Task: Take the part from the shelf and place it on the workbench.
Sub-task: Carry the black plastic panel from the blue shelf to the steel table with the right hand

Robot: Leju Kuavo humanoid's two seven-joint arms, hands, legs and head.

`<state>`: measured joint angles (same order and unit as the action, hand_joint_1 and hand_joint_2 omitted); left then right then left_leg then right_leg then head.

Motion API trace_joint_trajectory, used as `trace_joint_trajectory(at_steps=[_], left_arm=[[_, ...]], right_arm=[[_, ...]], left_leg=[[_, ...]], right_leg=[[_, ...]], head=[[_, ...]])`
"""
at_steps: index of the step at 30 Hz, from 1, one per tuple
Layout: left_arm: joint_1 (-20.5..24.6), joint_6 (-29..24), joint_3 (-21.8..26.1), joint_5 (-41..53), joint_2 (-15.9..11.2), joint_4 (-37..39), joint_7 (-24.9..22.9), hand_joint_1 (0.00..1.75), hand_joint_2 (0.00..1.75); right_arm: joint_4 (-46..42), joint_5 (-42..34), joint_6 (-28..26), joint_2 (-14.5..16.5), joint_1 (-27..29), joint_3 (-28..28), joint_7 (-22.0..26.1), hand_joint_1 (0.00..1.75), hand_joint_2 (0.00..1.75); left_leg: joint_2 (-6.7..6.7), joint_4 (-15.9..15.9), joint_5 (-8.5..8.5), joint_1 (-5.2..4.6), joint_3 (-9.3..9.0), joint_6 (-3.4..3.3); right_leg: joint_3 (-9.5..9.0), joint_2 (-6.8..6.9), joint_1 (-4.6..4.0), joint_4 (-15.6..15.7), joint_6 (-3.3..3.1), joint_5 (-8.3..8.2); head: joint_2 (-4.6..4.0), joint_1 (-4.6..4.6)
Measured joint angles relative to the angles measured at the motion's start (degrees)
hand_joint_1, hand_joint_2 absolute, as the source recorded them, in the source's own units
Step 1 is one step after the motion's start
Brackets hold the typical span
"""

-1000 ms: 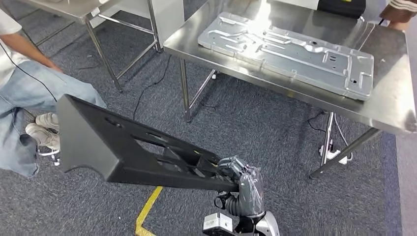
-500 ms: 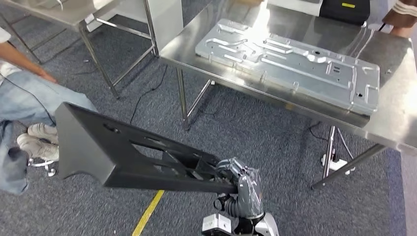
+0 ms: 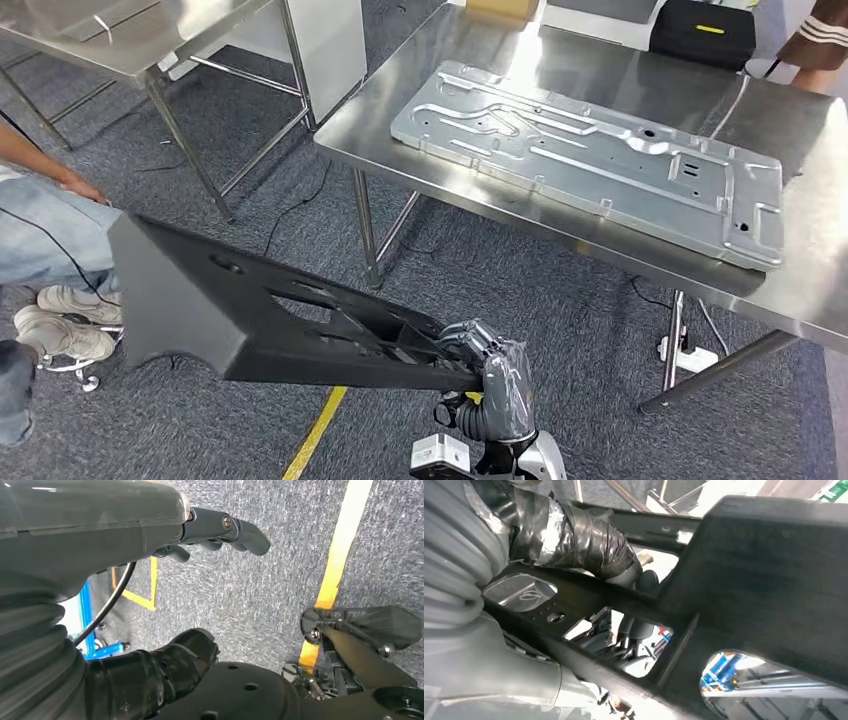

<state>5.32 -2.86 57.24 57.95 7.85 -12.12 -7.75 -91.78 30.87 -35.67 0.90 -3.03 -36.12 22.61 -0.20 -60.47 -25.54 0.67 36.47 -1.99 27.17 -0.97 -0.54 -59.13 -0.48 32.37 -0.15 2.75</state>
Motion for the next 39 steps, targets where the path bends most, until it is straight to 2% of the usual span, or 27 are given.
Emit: trace_joint_trajectory(at_steps=[2,3,5,6,7,8,9,11,12,13,16,17,19,21,22,23,24,25,27,28,30,32,33,36,37,38,39], left_arm=[[0.06,0.09,0.0,0.01,-0.04,0.01,0.02,0.0,1.75],[0.1,0.1,0.0,0.01,-0.05,0.01,0.03,0.0,1.75],[0.17,0.09,0.0,0.02,-0.07,0.01,0.03,0.0,1.75],[0.16,0.09,0.0,0.02,-0.08,0.01,0.03,0.0,1.75],[0.12,0.09,0.0,0.02,-0.09,0.01,0.03,0.0,1.75],[0.08,0.09,0.0,0.02,-0.1,0.01,0.03,0.0,1.75],[0.05,0.09,0.0,0.02,-0.1,0.02,0.03,0.0,1.75],[-0.01,0.11,0.0,0.03,-0.03,0.05,0.03,0.0,1.75],[0.04,0.12,0.0,0.03,0.02,0.07,0.03,0.0,1.75],[0.12,0.13,0.0,0.03,0.07,0.09,0.03,0.0,1.75],[0.27,0.12,0.02,0.04,0.05,0.1,0.02,0.0,1.75],[0.29,0.13,0.02,0.05,0.01,0.1,0.03,0.0,1.75],[0.44,0.15,0.02,0.08,-0.05,0.1,0.03,0.0,1.75],[0.49,0.15,0.02,0.08,-0.07,0.1,0.03,0.0,1.75],[0.44,0.14,0.02,0.08,-0.08,0.1,0.03,0.0,1.75],[0.34,0.15,0.02,0.1,-0.09,0.1,0.02,0.0,1.75],[0.21,0.15,0.02,0.13,-0.11,0.1,0.02,0.0,1.75],[0.07,0.16,0.02,0.15,-0.14,0.11,0.02,0.0,1.75],[-0.05,0.21,0.02,0.17,-0.15,0.13,0.03,0.0,1.75],[-0.01,0.22,0.02,0.17,-0.16,0.14,0.03,0.0,1.75],[0.16,0.24,0.02,0.17,-0.2,0.15,0.03,0.0,1.75],[0.24,0.24,0.02,0.17,-0.24,0.15,0.03,0.0,1.75],[0.28,0.24,0.02,0.17,-0.24,0.15,0.03,0.0,1.75],[0.29,0.24,0.02,0.17,-0.27,0.15,0.03,0.0,1.75],[0.23,0.23,0.02,0.17,-0.27,0.15,0.03,0.0,1.75],[0.17,0.22,0.02,0.17,-0.27,0.15,0.03,0.0,1.75],[0.12,0.2,0.02,0.17,-0.27,0.15,0.02,0.0,1.75]], right_arm=[[-0.05,0.0,-0.01,-0.01,-0.13,-0.01,0.01,1.71,1.75],[-0.07,0.0,-0.01,-0.02,-0.15,-0.01,0.01,1.71,1.75],[-0.04,0.0,-0.01,-0.03,-0.16,-0.01,0.01,1.71,1.75],[-0.01,0.0,-0.01,-0.03,-0.14,-0.01,0.01,1.71,1.75],[0.02,-0.01,-0.01,-0.04,-0.13,-0.01,0.01,1.71,1.75],[0.04,-0.01,-0.01,-0.04,-0.12,-0.01,0.01,1.71,1.75],[0.04,-0.01,-0.01,-0.04,-0.13,-0.01,0.01,1.71,1.75],[0.08,0.0,-0.03,-0.06,-0.14,-0.01,0.01,1.71,1.75],[0.12,0.0,-0.05,-0.07,-0.14,-0.02,0.01,1.71,1.75],[0.14,0.0,-0.07,-0.08,-0.12,-0.02,0.0,1.71,1.75],[0.1,-0.01,-0.12,-0.04,-0.1,-0.04,0.0,1.71,1.75],[0.08,-0.02,-0.14,-0.02,-0.17,-0.05,0.01,1.71,1.75],[0.04,-0.03,-0.19,0.0,-0.31,-0.07,0.01,1.71,1.75],[0.09,-0.02,-0.18,0.0,-0.34,-0.08,0.01,1.71,1.75],[0.14,-0.02,-0.18,0.0,-0.3,-0.08,0.01,1.71,1.75],[0.18,-0.01,-0.18,0.0,-0.28,-0.08,0.01,1.71,1.75],[0.21,-0.02,-0.18,0.0,-0.28,-0.08,0.01,1.71,1.75],[0.23,-0.02,-0.18,-0.01,-0.28,-0.08,0.01,1.71,1.75],[0.31,-0.03,-0.17,-0.01,-0.3,-0.09,-0.01,1.71,1.75],[0.34,-0.03,-0.17,-0.02,-0.32,-0.09,-0.01,1.71,1.75],[0.37,-0.02,-0.19,-0.01,-0.39,-0.1,-0.01,1.71,1.75],[0.36,0.0,-0.2,0.0,-0.47,-0.12,0.01,1.71,1.75],[0.35,-0.01,-0.2,-0.01,-0.52,-0.12,0.01,1.71,1.75],[0.38,-0.02,-0.2,-0.03,-0.55,-0.12,0.01,1.71,1.75],[0.4,-0.02,-0.2,-0.04,-0.52,-0.12,0.01,1.71,1.75],[0.41,-0.01,-0.2,-0.04,-0.51,-0.12,0.01,1.71,1.75],[0.42,-0.02,-0.2,-0.04,-0.51,-0.12,0.01,1.71,1.75]], left_leg=[[-0.04,0.31,-0.61,0.09,-1.07,-0.76],[-0.02,0.46,-0.98,0.11,-1.61,-1.0],[-0.03,0.56,-1.94,0.11,-2.65,-1.21],[-0.06,0.57,-2.5,0.11,-3.28,-1.19],[-0.1,0.58,-3.1,0.11,-4.02,-1.15],[-0.14,0.6,-3.75,0.11,-4.89,-1.09],[-0.17,0.65,-4.43,0.1,-5.85,-1.01],[-0.27,0.96,-5.59,0.1,-7.44,-0.74],[-0.33,1.24,-6.05,0.09,-7.93,-0.47],[-0.37,1.41,-6.23,0.03,-8.51,-0.16],[-0.26,0.73,-5.72,-0.19,-9.68,0.88],[-0.21,-0.72,-5.71,-0.16,-9.15,1.06],[-0.14,-6.3,-7.34,-0.04,-5.97,1.25],[-0.14,-11.62,-10.41,0.04,-1.44,1.63],[-0.13,-12.38,-11.31,0.08,0.07,1.83],[-0.12,-11.49,-10.98,0.15,0.78,1.97],[-0.12,-9.01,-9.18,0.24,0.76,2.09],[-0.07,-5.61,-5.98,0.38,0.3,2.17],[0.06,-0.77,-1.42,0.33,-0.57,1.9],[0.09,0.12,-0.32,0.26,-0.79,1.53],[-0.03,0.1,-0.43,0.14,-1.31,0.64],[-0.09,0.3,-0.73,0.21,-1.97,-0.07],[-0.1,0.41,-0.99,0.28,-2.37,-0.38],[-0.11,0.61,-2.2,0.28,-3.6,-0.75],[-0.15,0.61,-2.71,0.28,-4.18,-0.73],[-0.2,0.63,-3.26,0.27,-4.88,-0.7],[-0.23,0.67,-3.81,0.24,-5.7,-0.64]], right_leg=[[1.83,0.22,0.22,-3.79,0.58,-0.05],[3.84,0.35,0.39,-6.98,0.95,0.49],[8.78,0.44,0.72,-13.52,1.59,2.98],[10.85,0.48,0.84,-15.39,1.75,4.17],[12.16,0.52,0.9,-15.66,1.8,4.55],[12.6,0.57,0.92,-14.22,1.73,3.72],[12.29,0.62,0.85,-11.25,1.49,1.53],[11.11,0.7,0.31,-4.77,0.62,-4.48],[10.65,0.66,-0.04,-2.69,0.1,-6.3],[10.39,0.62,-0.33,-1.52,-0.42,-7.2],[8.09,0.44,-0.15,0.49,-1.47,-7.1],[6.99,0.46,0.03,1.03,-1.68,-7.02],[5.37,0.55,0.19,1.67,-1.96,-6.42],[4.37,0.53,0.18,1.71,-2.09,-5.41],[3.75,0.43,0.2,1.71,-2.04,-4.83],[3.03,0.3,0.23,1.7,-1.95,-4.24],[2.2,0.18,0.28,1.67,-1.78,-3.59],[1.52,0.1,0.29,1.62,-1.52,-2.88],[0.42,0.0,0.16,1.2,-0.85,-1.43],[0.09,0.0,0.07,0.97,-0.49,-0.87],[-0.1,0.02,0.08,0.05,0.06,-0.53],[1.56,0.21,0.25,-3.27,0.63,-1.09],[3.46,0.35,0.37,-6.2,0.97,-0.94],[10.73,0.58,0.74,-15.15,1.8,2.48],[12.39,0.6,0.8,-16.15,1.85,3.26],[13.25,0.62,0.8,-15.56,1.76,2.99],[13.21,0.63,0.71,-13.25,1.48,1.39]], head=[[0.0,0.03],[0.0,0.05],[0.0,0.06],[0.0,0.06],[0.0,0.07],[0.0,0.07],[0.0,0.07],[0.0,0.06],[0.0,0.07],[0.0,0.08],[0.0,0.07],[0.0,-0.02],[0.0,-0.12],[0.0,-0.15],[0.0,-0.16],[0.0,-0.16],[0.0,-0.16],[0.0,-0.16],[0.0,-0.16],[0.0,-0.14],[0.0,-0.13],[0.0,-0.13],[0.0,-0.12],[0.0,-0.13],[0.0,-0.13],[0.0,-0.12],[0.0,-0.13]])
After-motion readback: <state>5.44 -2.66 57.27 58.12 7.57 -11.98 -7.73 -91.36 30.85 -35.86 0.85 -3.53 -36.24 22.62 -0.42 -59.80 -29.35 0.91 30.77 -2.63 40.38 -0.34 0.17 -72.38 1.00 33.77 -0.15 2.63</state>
